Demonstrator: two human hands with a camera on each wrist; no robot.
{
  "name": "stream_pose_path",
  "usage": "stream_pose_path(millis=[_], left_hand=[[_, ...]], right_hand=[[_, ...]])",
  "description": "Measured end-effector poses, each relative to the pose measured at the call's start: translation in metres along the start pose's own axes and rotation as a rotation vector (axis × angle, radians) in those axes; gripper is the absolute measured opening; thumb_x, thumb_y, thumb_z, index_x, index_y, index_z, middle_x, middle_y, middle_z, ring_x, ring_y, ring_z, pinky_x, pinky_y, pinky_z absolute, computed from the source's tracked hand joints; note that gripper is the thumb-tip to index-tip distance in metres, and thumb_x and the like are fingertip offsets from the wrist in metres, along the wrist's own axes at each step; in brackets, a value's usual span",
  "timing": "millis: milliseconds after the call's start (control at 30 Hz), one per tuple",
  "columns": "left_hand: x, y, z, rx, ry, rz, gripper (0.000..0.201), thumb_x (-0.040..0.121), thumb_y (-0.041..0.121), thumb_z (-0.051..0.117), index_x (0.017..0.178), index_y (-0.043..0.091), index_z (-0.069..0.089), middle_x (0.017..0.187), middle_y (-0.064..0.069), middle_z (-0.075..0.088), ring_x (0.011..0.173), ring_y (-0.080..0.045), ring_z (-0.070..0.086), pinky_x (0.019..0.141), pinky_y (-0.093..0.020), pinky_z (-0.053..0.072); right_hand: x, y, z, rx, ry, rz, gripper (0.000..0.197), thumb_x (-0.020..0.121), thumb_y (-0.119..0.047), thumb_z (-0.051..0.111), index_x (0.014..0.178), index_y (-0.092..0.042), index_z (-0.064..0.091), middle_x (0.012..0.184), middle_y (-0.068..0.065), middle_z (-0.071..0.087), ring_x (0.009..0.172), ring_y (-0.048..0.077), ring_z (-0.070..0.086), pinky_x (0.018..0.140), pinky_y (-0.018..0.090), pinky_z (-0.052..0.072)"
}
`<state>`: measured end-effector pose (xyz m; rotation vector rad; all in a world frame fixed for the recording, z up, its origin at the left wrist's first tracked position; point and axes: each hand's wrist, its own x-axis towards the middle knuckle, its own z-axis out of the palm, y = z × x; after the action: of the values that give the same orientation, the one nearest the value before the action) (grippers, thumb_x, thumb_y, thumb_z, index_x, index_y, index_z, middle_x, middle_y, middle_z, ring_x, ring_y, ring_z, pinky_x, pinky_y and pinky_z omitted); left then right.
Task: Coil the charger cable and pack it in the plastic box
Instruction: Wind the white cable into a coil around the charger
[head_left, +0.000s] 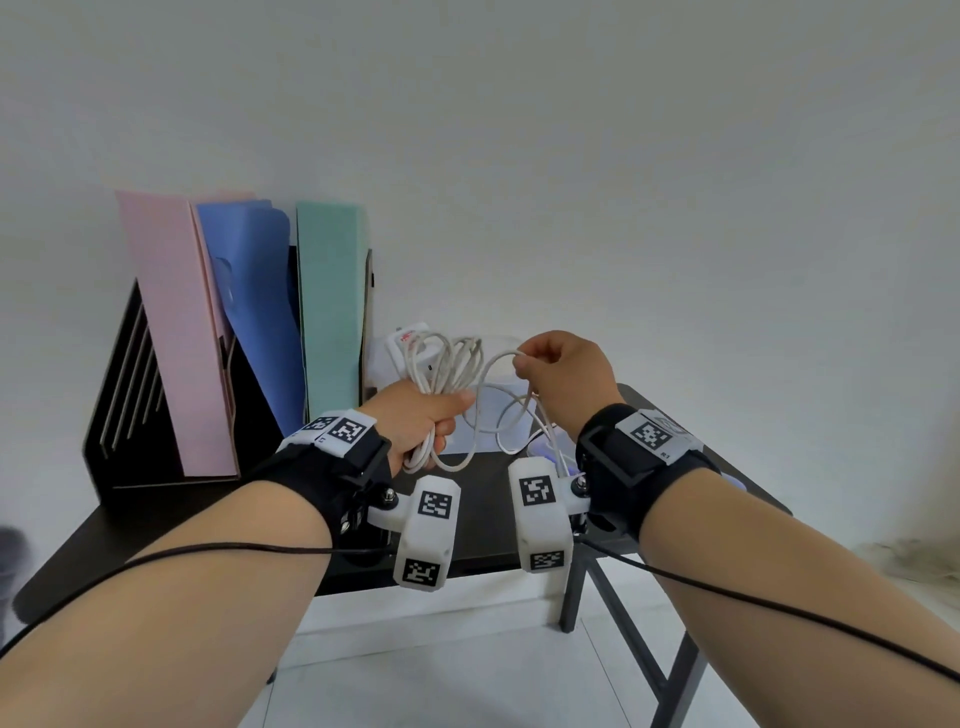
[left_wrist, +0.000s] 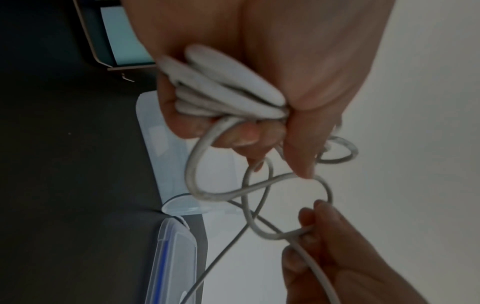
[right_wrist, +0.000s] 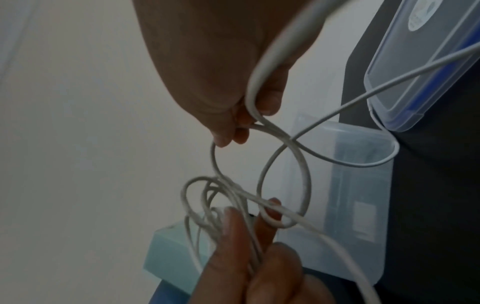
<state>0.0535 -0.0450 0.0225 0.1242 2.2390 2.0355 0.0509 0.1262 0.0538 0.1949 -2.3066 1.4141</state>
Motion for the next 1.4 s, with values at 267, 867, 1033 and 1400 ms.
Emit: stream_pose_path(millis=[267, 867, 1033, 1400], left_hand=[[-0.001, -0.002, 0.007, 0.126, 0.014, -0.006, 0.023, 0.077, 0.028, 0.073, 0.084, 0.009, 0.063, 0.043, 0.003, 0.042, 0.042, -0.015, 0.039, 0.044, -0.023, 0.033], [0.003, -0.006, 0.008, 0.08, 0.194, -0.055, 0.026, 0.083, 0.029, 0.058, 0.063, 0.013, 0.058, 0.042, 0.0, 0.039, 0.038, -0.017, 0.038, 0.045, -0.022, 0.029], [0.0, -0.002, 0.01, -0.004, 0.215, -0.038, 0.021, 0.083, 0.026, 0.058, 0.09, 0.008, 0.065, 0.039, 0.003, 0.035, 0.035, -0.015, 0.034, 0.04, -0.019, 0.026], [0.001, -0.003, 0.005, -0.172, 0.263, 0.039, 0.017, 0.09, 0.026, 0.052, 0.091, 0.026, 0.069, 0.034, 0.008, 0.034, 0.033, -0.01, 0.034, 0.047, -0.024, 0.028]], right_hand=[[-0.005, -0.009, 0.009, 0.121, -0.023, 0.033, 0.006, 0.083, -0.018, 0.066, 0.079, -0.014, 0.063, 0.073, 0.002, 0.065, 0.054, 0.012, 0.051, 0.059, 0.028, 0.048], [-0.013, -0.005, 0.01, 0.307, -0.186, 0.043, 0.004, 0.085, -0.011, 0.064, 0.089, -0.013, 0.064, 0.082, 0.006, 0.069, 0.057, -0.005, 0.06, 0.057, 0.008, 0.046], [-0.013, 0.007, 0.011, 0.123, -0.222, 0.053, 0.015, 0.082, -0.009, 0.065, 0.097, -0.013, 0.064, 0.086, 0.001, 0.064, 0.077, 0.014, 0.057, 0.074, 0.024, 0.047], [-0.006, 0.022, 0.005, -0.042, -0.123, 0.171, 0.033, 0.085, -0.001, 0.047, 0.113, -0.015, 0.057, 0.08, 0.001, 0.057, 0.064, 0.021, 0.052, 0.066, 0.032, 0.049]])
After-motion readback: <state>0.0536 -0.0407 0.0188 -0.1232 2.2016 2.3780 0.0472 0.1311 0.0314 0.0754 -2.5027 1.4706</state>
